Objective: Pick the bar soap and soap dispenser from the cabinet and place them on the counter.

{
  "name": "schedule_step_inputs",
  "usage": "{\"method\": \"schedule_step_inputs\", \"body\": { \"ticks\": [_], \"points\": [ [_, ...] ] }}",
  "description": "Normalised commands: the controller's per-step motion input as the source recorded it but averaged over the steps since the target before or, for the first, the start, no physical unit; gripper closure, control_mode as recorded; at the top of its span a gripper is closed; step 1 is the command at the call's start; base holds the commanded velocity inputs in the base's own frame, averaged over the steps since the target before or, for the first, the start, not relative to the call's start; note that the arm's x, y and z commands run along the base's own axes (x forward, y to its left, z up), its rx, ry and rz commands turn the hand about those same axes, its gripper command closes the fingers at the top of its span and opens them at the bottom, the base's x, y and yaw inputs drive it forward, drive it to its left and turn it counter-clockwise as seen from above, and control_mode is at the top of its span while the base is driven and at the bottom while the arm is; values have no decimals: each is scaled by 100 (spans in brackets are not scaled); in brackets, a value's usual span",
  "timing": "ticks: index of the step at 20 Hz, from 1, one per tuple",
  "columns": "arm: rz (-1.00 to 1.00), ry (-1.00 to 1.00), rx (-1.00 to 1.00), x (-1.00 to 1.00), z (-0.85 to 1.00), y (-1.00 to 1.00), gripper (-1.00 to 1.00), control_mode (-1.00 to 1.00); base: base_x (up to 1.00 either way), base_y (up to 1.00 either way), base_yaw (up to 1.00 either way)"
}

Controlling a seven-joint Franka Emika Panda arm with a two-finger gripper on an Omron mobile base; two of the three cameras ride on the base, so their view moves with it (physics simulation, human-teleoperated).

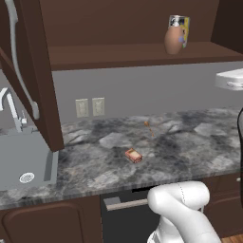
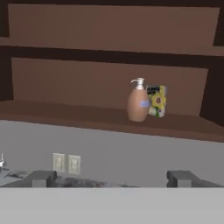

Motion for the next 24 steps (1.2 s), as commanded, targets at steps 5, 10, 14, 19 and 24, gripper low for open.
{"method": "schedule_step_inputs", "body": {
  "ticks": [5, 10, 14, 19, 24],
  "points": [
    [0, -11, 4, 6, 37, 0, -100, -100, 0, 0, 0],
    [0, -9, 0, 14, 23, 0, -100, -100, 0, 0, 0],
    [0, -6, 0, 28, 2, -3, -100, -100, 0, 0, 0],
    [0, -8, 0, 23, 0, -2, -100, -100, 0, 0, 0],
    [0, -11, 0, 16, 7, 0, -100, -100, 0, 0, 0]
  ]
}}
